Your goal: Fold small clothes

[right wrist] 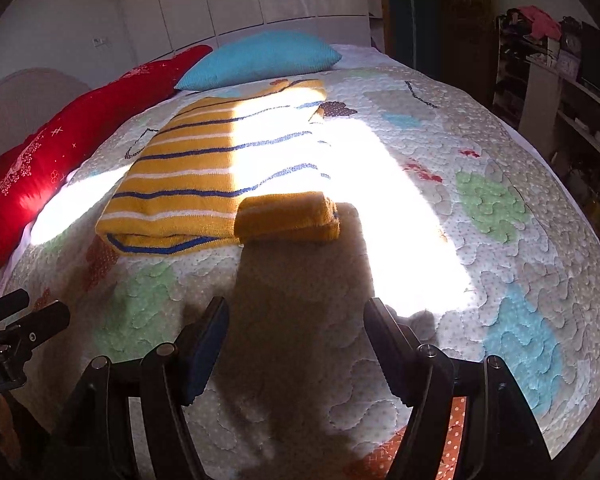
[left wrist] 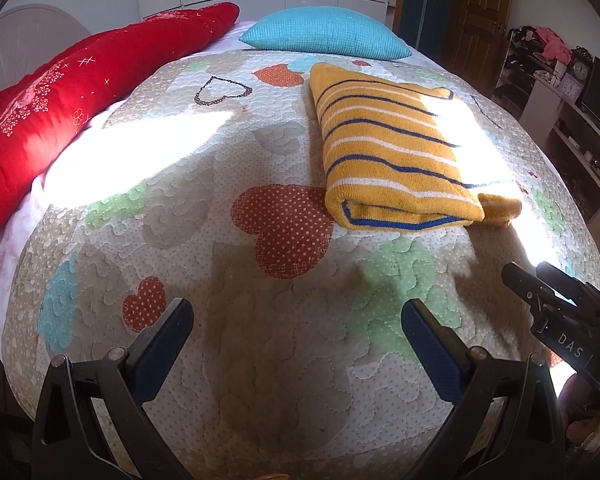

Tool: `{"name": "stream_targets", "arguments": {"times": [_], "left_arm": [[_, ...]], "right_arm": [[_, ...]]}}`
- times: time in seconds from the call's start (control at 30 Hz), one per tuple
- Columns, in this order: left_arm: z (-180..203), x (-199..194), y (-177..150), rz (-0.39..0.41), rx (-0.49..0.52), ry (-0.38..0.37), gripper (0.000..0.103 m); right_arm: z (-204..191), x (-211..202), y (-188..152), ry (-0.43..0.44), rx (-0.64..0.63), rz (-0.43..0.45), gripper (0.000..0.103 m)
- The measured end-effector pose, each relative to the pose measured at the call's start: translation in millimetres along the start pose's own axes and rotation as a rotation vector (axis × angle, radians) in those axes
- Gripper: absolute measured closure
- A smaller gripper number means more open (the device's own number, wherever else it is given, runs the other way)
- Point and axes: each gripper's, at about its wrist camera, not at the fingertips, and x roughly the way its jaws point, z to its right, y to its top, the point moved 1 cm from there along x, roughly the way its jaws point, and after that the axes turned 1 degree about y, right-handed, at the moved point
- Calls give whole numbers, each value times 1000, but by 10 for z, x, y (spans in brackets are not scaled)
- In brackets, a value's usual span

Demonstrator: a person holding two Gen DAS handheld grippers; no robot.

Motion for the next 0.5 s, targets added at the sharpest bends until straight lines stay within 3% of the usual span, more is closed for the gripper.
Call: {"name": "stream_targets", "arguments": {"times": [0.5], "left_arm": [[21, 101, -68, -42, 1, -9, 0]], "right_arm": [[-14, 5, -44, -8, 9, -6, 27]]}}
